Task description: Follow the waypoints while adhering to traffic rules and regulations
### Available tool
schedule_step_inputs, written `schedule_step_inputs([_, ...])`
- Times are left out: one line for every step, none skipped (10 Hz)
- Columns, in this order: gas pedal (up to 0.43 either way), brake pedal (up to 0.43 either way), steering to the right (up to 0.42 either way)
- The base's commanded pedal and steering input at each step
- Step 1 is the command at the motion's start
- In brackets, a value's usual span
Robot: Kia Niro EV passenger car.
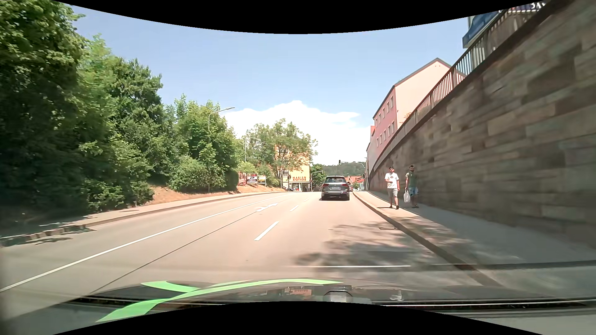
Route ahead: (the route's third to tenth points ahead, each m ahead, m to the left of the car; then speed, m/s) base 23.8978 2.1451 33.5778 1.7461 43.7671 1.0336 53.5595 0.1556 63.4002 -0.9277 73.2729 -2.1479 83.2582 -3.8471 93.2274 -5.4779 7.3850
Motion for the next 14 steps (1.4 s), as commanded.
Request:
schedule_step_inputs([0.059, 0.000, 0.015])
schedule_step_inputs([0.059, 0.000, 0.015])
schedule_step_inputs([0.047, 0.000, 0.016])
schedule_step_inputs([0.047, 0.000, 0.016])
schedule_step_inputs([0.047, 0.000, 0.016])
schedule_step_inputs([0.059, 0.000, 0.016])
schedule_step_inputs([0.059, 0.000, 0.018])
schedule_step_inputs([0.059, 0.000, 0.020])
schedule_step_inputs([0.059, 0.000, 0.021])
schedule_step_inputs([0.047, 0.000, 0.021])
schedule_step_inputs([0.047, 0.000, 0.021])
schedule_step_inputs([0.039, 0.000, 0.021])
schedule_step_inputs([0.000, 0.000, 0.021])
schedule_step_inputs([0.000, 0.000, 0.021])
